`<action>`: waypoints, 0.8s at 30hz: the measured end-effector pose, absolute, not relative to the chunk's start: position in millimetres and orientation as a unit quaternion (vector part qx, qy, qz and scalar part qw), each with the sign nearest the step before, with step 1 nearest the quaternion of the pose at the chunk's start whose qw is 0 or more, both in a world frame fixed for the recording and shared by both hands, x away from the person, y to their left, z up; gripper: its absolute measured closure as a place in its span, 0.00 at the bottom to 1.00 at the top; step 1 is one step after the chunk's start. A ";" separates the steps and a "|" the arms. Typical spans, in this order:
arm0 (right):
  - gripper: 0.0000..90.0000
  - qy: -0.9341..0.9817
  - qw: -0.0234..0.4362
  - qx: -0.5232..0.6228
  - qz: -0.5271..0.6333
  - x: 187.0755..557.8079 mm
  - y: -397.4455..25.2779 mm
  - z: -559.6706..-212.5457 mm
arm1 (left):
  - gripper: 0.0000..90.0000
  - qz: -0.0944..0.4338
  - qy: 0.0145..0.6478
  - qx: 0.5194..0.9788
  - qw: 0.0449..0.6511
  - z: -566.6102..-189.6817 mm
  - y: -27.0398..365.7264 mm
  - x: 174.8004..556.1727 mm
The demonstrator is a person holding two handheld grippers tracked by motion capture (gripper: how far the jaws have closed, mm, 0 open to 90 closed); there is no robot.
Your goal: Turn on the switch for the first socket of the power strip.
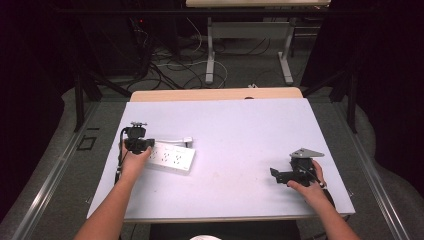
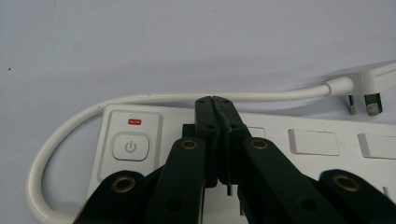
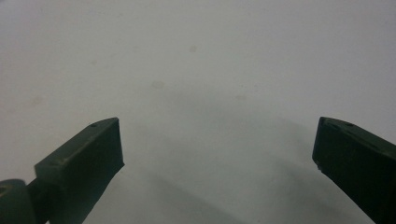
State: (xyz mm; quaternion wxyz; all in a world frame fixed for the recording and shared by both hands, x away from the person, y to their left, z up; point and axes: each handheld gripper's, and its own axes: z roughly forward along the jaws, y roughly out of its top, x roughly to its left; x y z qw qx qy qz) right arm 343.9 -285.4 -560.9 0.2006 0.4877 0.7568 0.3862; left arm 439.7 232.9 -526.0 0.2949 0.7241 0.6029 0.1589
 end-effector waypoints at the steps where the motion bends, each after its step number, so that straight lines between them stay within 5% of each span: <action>1: 0.01 0.757 0.201 0.488 0.386 343.9 -285.4 -561.0 | 0.99 0.153 0.602 0.724 0.298 -525.6 233.8 439.8; 24: 0.01 0.758 0.202 0.485 0.386 344.1 -285.4 -561.3 | 1.00 0.171 0.590 0.735 0.287 -527.6 227.6 438.8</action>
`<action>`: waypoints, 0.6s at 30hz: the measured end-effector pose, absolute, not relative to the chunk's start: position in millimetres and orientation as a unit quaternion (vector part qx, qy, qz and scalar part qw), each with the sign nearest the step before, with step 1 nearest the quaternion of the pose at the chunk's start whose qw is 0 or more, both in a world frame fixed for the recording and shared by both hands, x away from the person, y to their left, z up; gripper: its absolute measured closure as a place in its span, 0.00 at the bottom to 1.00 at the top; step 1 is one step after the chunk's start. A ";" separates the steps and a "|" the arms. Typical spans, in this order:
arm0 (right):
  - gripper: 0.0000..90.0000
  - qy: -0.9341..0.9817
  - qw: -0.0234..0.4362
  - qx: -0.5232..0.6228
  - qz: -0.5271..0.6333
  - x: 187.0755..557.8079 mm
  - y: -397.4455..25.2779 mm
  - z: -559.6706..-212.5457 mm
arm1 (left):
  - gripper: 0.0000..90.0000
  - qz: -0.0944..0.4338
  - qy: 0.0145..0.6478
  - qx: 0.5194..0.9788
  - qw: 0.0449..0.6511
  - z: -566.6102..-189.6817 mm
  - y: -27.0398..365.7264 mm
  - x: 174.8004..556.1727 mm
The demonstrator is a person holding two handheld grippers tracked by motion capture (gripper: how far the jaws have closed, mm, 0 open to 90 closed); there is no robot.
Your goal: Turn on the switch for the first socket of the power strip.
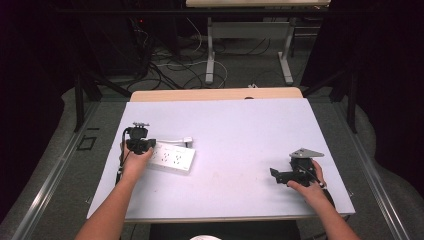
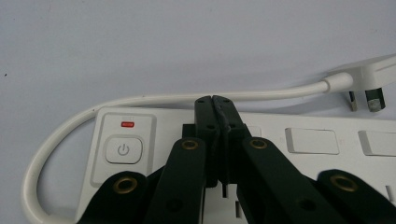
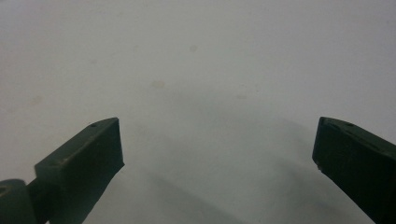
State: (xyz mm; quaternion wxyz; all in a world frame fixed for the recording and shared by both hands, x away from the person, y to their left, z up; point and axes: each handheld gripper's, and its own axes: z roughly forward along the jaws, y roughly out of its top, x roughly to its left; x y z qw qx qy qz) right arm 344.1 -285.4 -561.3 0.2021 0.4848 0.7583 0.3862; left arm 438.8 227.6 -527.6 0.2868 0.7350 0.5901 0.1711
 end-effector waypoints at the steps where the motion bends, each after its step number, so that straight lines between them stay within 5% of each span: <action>1: 0.01 0.758 0.202 0.486 0.386 343.9 -285.5 -561.1 | 1.00 0.170 0.592 0.734 0.287 -527.6 227.6 438.5; 18: 0.01 0.754 0.196 0.493 0.387 347.2 -288.9 -563.0 | 0.89 0.169 0.581 0.733 0.309 -519.2 225.2 426.0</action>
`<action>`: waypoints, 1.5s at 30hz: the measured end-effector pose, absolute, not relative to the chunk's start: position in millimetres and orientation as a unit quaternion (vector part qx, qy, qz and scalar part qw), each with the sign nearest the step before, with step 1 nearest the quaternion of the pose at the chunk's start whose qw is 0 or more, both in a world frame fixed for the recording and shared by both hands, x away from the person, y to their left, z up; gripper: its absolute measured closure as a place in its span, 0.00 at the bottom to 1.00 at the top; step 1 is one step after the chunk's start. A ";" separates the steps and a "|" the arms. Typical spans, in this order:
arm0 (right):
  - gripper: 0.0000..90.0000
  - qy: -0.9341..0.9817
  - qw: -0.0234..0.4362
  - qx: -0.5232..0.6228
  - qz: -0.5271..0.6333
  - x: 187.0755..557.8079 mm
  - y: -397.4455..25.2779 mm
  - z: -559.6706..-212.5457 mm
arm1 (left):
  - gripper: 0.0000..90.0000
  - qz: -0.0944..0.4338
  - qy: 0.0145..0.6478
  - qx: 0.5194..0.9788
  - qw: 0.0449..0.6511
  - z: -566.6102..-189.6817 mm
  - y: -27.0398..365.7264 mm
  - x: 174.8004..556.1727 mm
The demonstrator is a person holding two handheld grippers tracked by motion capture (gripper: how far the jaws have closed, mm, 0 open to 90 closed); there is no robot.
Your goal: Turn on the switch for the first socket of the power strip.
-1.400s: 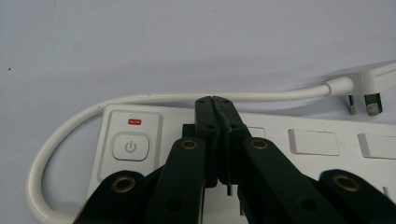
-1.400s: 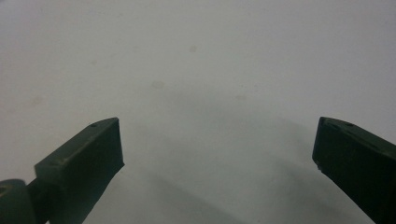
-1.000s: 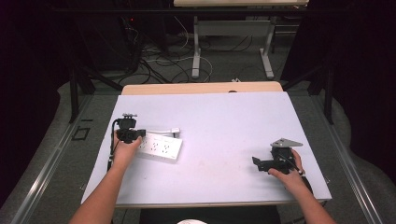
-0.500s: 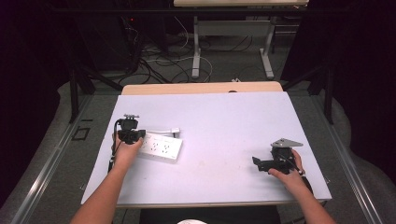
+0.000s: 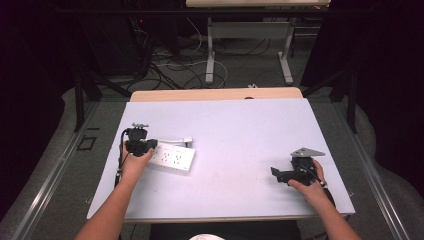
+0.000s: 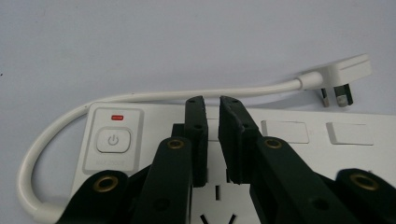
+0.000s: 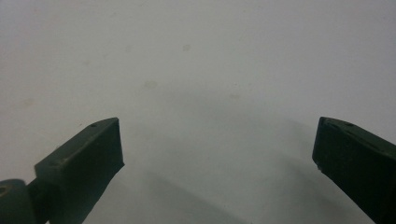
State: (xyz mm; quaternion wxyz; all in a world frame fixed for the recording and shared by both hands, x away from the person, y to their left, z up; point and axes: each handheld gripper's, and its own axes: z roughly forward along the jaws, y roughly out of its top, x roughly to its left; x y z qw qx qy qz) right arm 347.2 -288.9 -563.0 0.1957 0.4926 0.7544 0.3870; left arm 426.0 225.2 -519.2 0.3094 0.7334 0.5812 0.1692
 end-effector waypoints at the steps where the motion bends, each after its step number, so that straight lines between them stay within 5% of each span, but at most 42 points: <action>1: 0.01 0.757 0.198 0.488 0.386 347.6 -289.2 -563.3 | 0.88 0.169 0.580 0.734 0.309 -518.4 225.2 425.3; 23: 0.01 0.756 0.203 0.488 0.387 344.3 -287.0 -560.7 | 0.62 0.141 0.573 0.727 0.351 -504.5 226.1 412.6; 45: 0.01 0.756 0.204 0.488 0.385 343.2 -286.6 -559.9 | 0.41 0.168 0.521 0.737 0.397 -490.6 217.5 384.6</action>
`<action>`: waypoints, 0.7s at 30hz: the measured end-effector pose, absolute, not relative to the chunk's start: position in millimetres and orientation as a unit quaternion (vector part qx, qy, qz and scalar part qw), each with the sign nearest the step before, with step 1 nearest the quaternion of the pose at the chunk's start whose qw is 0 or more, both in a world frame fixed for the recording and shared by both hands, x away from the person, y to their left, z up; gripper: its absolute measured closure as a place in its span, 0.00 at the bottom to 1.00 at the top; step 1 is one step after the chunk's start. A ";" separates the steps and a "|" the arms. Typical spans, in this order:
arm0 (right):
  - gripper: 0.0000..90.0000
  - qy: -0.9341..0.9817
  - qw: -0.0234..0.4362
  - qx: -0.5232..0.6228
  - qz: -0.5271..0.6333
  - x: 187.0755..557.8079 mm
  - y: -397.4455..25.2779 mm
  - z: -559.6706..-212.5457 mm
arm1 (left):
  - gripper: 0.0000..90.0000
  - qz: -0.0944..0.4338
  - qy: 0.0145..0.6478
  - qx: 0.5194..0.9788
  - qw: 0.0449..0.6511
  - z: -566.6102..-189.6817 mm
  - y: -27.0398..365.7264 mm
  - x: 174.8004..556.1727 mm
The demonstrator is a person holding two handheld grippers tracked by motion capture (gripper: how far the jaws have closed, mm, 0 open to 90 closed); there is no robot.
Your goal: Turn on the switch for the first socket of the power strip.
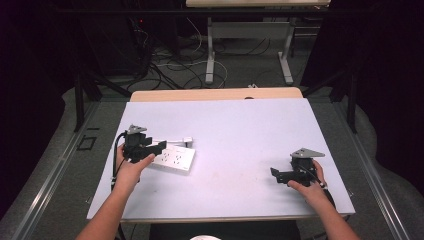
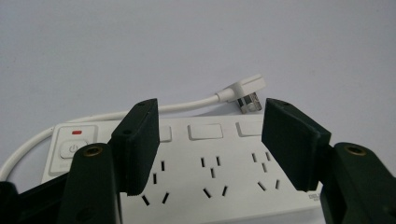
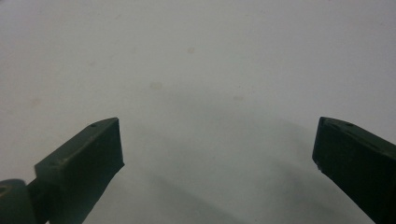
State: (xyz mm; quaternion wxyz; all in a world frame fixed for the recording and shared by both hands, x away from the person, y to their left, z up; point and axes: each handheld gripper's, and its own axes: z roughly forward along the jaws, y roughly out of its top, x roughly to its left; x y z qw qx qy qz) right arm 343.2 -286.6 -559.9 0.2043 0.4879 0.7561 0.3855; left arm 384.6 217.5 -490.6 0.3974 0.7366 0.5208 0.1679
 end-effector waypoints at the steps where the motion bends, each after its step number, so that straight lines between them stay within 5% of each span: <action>1: 0.01 0.757 0.205 0.487 0.386 343.4 -286.8 -560.0 | 0.41 0.166 0.517 0.739 0.399 -490.2 217.7 382.7; 21: 0.01 0.756 0.202 0.490 0.384 343.6 -285.2 -561.1 | 0.19 0.174 0.508 0.732 0.418 -496.1 224.4 353.7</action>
